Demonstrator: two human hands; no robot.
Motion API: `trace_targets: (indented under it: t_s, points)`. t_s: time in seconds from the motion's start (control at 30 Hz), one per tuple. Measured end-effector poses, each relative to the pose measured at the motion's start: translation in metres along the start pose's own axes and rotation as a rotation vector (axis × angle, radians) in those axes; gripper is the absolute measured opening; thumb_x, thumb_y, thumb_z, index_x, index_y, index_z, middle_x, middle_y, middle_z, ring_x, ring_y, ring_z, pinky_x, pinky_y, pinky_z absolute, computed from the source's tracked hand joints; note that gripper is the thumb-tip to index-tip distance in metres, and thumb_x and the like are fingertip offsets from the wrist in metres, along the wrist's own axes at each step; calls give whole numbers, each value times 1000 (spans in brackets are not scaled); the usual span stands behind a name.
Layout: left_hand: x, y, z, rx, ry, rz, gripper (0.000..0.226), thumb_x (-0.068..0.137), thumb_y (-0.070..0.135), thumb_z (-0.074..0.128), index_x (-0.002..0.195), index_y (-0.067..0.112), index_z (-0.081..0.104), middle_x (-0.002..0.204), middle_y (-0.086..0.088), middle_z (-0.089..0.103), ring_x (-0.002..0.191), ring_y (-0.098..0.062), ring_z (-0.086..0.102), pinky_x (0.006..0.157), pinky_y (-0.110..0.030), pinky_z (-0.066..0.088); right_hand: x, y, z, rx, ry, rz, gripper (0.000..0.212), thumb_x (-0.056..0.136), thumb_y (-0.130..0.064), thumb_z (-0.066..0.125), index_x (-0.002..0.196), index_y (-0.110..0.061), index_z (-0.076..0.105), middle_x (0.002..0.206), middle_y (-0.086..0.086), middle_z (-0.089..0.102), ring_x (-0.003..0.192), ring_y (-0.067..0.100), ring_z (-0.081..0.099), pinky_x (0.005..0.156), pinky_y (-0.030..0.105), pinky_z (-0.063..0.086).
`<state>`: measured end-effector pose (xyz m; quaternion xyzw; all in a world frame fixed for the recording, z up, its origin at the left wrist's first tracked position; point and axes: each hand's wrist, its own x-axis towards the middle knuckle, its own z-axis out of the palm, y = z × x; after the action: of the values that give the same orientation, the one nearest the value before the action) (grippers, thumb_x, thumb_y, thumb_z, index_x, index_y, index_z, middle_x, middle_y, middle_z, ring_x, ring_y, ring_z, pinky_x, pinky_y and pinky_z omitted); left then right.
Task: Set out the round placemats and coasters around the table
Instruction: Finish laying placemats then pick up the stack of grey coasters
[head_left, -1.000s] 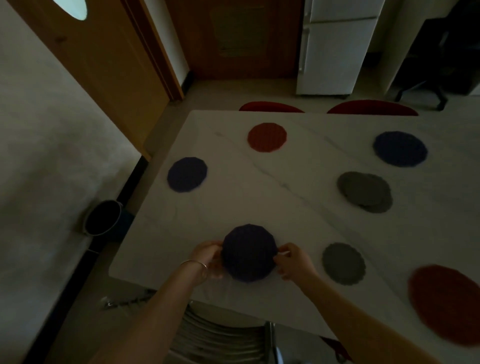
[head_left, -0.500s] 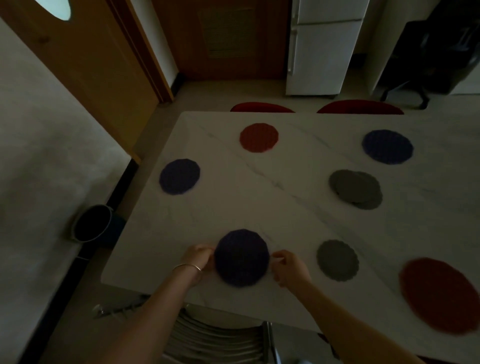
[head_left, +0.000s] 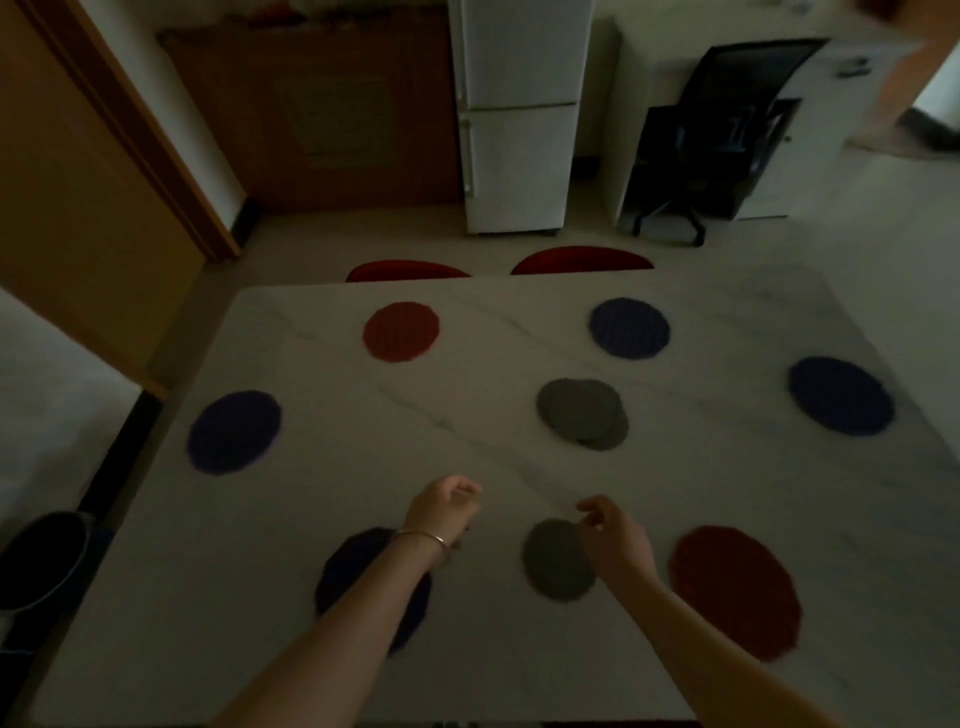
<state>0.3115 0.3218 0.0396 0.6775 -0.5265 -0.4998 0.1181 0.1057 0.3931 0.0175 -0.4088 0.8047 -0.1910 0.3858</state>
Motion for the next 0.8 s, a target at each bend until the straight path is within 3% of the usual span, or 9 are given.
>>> trace_targets:
  t_s: [0.1,0.17,0.23,0.3,0.4,0.57,0.8]
  points:
    - [8,17,49,187,-149,90,42,71,23,75,111,23,63,104,-4,66,84,-15,59,71,-22,47,26,6,-31,17,26,3,30,89,-13,48,117,-20,58,82,1,62,65,17,57,57,27,44]
    - [12,25,74,306,-218,118,66,65,30,82,125,21,55,117,-8,61,103,-21,59,87,-25,48,48,7,-49,44,28,6,30,90,-13,47,116,-21,58,76,0,61,64,20,59,61,32,50]
    - [14,27,91,450,-254,127,83,62,39,83,134,23,46,132,-11,51,122,-27,49,103,-32,41,70,7,-65,58,19,14,30,90,-14,46,116,-20,58,76,-1,60,65,20,60,64,37,55]
    - [11,28,103,574,-236,112,91,59,47,82,137,29,39,138,-10,41,129,-30,38,109,-38,35,90,7,-79,42,-4,1,30,90,-14,45,117,-19,57,79,-1,60,67,20,61,68,42,57]
    - [4,30,116,721,-150,115,91,57,44,82,134,30,37,136,-7,34,125,-30,35,104,-40,40,115,7,-95,11,-55,-30,27,90,-18,46,115,-20,56,85,-1,60,75,23,63,73,46,59]
    - [-3,40,125,729,-39,61,78,59,28,81,125,31,40,132,-2,35,122,-26,36,95,-39,46,144,2,-106,-20,-133,-77,13,90,-24,48,100,-23,55,91,1,63,79,24,65,75,48,59]
    - [-2,47,125,732,-41,24,76,54,34,84,116,28,41,120,-1,50,111,-25,49,87,-36,43,157,-1,-106,-21,-193,-119,18,90,-19,43,102,-24,56,93,4,64,78,25,65,74,46,59]
